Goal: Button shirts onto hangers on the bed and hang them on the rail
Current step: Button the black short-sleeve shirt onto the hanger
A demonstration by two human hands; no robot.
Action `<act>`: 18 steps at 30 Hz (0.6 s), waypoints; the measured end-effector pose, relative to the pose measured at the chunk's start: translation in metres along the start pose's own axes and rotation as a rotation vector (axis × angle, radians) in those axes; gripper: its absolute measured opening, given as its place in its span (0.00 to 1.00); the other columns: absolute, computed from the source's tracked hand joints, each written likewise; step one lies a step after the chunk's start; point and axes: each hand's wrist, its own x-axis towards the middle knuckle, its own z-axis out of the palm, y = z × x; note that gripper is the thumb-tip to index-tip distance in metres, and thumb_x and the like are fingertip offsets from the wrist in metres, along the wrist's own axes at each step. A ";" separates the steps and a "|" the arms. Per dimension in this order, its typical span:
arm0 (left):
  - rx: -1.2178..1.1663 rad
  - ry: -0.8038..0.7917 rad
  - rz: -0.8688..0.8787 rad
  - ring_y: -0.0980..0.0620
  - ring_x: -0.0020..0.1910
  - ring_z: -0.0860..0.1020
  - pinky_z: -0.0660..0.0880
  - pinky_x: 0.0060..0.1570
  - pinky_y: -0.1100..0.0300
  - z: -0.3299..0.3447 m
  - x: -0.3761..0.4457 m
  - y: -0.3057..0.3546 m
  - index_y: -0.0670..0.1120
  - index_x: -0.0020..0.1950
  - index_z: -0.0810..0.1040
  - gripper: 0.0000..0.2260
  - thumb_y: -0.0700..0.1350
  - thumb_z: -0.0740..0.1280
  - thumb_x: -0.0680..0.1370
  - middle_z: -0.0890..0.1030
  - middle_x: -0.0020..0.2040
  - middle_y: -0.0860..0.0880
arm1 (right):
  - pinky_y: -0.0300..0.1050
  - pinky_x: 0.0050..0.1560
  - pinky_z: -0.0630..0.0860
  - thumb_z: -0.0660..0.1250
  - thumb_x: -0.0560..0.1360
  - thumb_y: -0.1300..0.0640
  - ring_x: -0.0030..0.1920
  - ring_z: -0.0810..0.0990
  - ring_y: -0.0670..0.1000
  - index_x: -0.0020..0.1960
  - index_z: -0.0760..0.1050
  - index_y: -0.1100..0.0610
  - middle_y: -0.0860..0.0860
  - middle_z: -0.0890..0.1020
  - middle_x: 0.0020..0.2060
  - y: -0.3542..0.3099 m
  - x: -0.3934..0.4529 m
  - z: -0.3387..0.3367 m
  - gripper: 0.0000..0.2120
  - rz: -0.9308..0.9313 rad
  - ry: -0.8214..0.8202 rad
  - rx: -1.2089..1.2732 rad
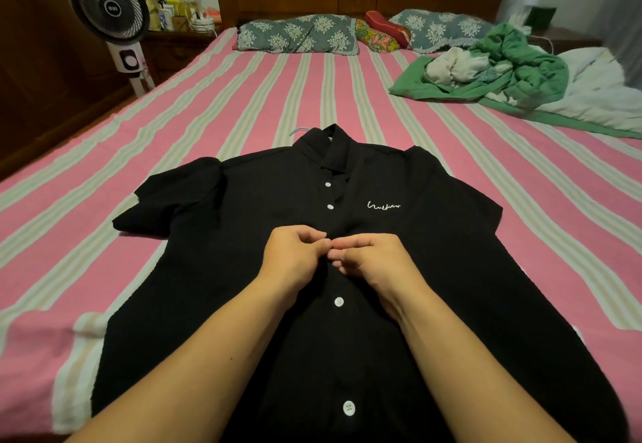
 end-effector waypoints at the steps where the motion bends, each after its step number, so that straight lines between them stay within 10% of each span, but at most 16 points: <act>1: -0.046 0.012 -0.024 0.52 0.39 0.81 0.78 0.44 0.55 0.001 0.001 -0.001 0.49 0.45 0.86 0.03 0.41 0.76 0.75 0.86 0.40 0.49 | 0.39 0.47 0.81 0.71 0.73 0.69 0.43 0.85 0.49 0.48 0.86 0.58 0.56 0.87 0.41 0.000 0.000 0.000 0.09 -0.002 0.005 0.000; 8: 0.115 0.055 0.144 0.63 0.33 0.79 0.72 0.34 0.71 0.002 -0.003 0.001 0.51 0.48 0.83 0.07 0.40 0.75 0.74 0.83 0.34 0.54 | 0.47 0.37 0.81 0.76 0.73 0.53 0.32 0.81 0.47 0.39 0.83 0.54 0.52 0.85 0.33 0.004 0.008 0.005 0.07 -0.070 0.141 -0.272; 15: 0.067 -0.084 0.090 0.56 0.32 0.76 0.73 0.38 0.59 -0.001 0.006 -0.002 0.48 0.43 0.82 0.05 0.39 0.76 0.75 0.80 0.33 0.53 | 0.36 0.27 0.69 0.68 0.78 0.64 0.29 0.74 0.45 0.41 0.80 0.60 0.52 0.79 0.32 -0.007 0.011 -0.010 0.08 0.120 -0.058 -0.041; 18: 0.251 -0.071 0.108 0.57 0.35 0.78 0.71 0.36 0.64 0.001 0.007 -0.002 0.49 0.44 0.82 0.04 0.42 0.76 0.75 0.82 0.37 0.52 | 0.39 0.30 0.71 0.69 0.78 0.61 0.30 0.77 0.47 0.41 0.82 0.57 0.53 0.81 0.34 -0.005 0.012 -0.003 0.07 0.095 0.027 -0.315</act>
